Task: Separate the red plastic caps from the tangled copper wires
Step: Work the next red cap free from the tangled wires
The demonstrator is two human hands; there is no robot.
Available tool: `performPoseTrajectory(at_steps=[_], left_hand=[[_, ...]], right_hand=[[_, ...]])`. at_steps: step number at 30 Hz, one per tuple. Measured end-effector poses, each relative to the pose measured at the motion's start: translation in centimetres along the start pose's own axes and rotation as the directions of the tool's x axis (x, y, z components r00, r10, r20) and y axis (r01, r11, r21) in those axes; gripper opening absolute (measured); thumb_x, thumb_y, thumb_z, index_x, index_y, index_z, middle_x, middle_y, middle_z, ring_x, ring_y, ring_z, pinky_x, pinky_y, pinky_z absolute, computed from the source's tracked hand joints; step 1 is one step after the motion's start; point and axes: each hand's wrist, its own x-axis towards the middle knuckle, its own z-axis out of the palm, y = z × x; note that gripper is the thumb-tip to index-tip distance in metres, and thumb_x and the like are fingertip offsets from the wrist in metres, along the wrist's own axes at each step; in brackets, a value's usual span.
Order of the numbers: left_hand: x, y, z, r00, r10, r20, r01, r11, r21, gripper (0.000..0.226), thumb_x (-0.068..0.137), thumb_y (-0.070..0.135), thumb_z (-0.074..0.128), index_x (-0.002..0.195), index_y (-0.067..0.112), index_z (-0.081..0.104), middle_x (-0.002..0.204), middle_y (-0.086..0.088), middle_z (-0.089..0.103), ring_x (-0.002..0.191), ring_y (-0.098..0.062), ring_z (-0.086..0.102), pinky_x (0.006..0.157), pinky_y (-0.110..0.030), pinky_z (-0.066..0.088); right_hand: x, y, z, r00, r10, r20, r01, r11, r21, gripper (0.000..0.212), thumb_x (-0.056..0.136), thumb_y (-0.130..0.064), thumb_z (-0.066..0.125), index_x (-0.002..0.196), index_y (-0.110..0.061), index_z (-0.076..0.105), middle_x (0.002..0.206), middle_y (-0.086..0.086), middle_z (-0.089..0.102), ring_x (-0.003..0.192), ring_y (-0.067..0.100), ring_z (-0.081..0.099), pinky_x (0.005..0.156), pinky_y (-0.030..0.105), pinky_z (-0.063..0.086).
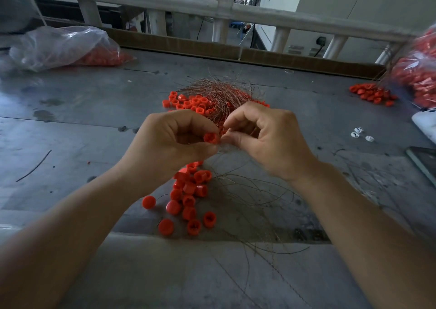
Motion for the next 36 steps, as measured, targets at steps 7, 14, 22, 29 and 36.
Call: performPoseTrajectory(at_steps=[7,14,22,29,36], left_hand=[[0.0,0.0,-0.1,1.0,-0.02,0.02,0.02,1.0,-0.009,0.033,0.048,0.038,0.07,0.079,0.028,0.071,0.083,-0.005,0.073,0.078,-0.021,0.07,0.073,-0.028,0.058],[0.0,-0.1,-0.1,0.997,-0.051,0.058,0.051,0.999,-0.004,0.033,0.044,0.038,0.071,0.076,0.033,0.073,0.076,0.007,0.073,0.069,-0.011,0.07,0.066,-0.018,0.055],[0.1,-0.1,0.0,0.998,-0.05,0.025,0.051,0.999,-0.01,0.024,0.051,0.023,0.07,0.075,0.028,0.072,0.075,0.005,0.072,0.067,-0.009,0.069,0.065,-0.015,0.054],[0.2,0.1,-0.4,0.996,-0.033,-0.081,0.032,0.999,-0.004,0.025,0.052,0.019,0.069,0.076,0.024,0.068,0.082,0.001,0.072,0.072,-0.012,0.069,0.069,-0.018,0.055],[0.2,0.2,-0.5,0.996,-0.045,-0.08,0.037,0.995,-0.095,0.029,0.048,0.022,0.07,0.077,0.025,0.069,0.072,0.005,0.071,0.068,-0.01,0.066,0.068,-0.018,0.055]], right_hand=[[-0.1,-0.6,-0.1,0.999,0.0,0.034,0.001,1.0,-0.014,0.035,0.069,-0.014,0.077,0.076,-0.025,0.045,0.068,-0.017,0.057,0.066,0.003,0.063,0.065,0.013,0.051],[-0.3,-0.5,0.1,0.996,-0.055,0.067,0.061,0.993,-0.104,0.024,0.069,-0.01,0.077,0.078,-0.002,0.057,0.068,-0.006,0.059,0.078,0.004,0.059,0.066,0.006,0.048],[-0.1,-0.4,-0.3,0.991,-0.116,0.066,0.124,0.984,-0.127,0.01,0.073,-0.009,0.073,0.081,-0.005,0.072,0.074,0.001,0.066,0.067,0.008,0.06,0.066,0.015,0.048],[0.1,-0.1,-0.8,0.997,-0.073,-0.027,0.069,0.99,-0.122,0.012,0.08,-0.005,0.065,0.09,-0.007,0.07,0.078,-0.01,0.056,0.071,-0.007,0.049,0.068,0.004,0.039],[0.3,-1.1,-1.2,0.997,0.014,-0.074,-0.008,0.997,0.074,0.013,0.081,-0.008,0.065,0.079,-0.02,0.06,0.075,-0.012,0.054,0.07,-0.001,0.053,0.06,0.009,0.04]])
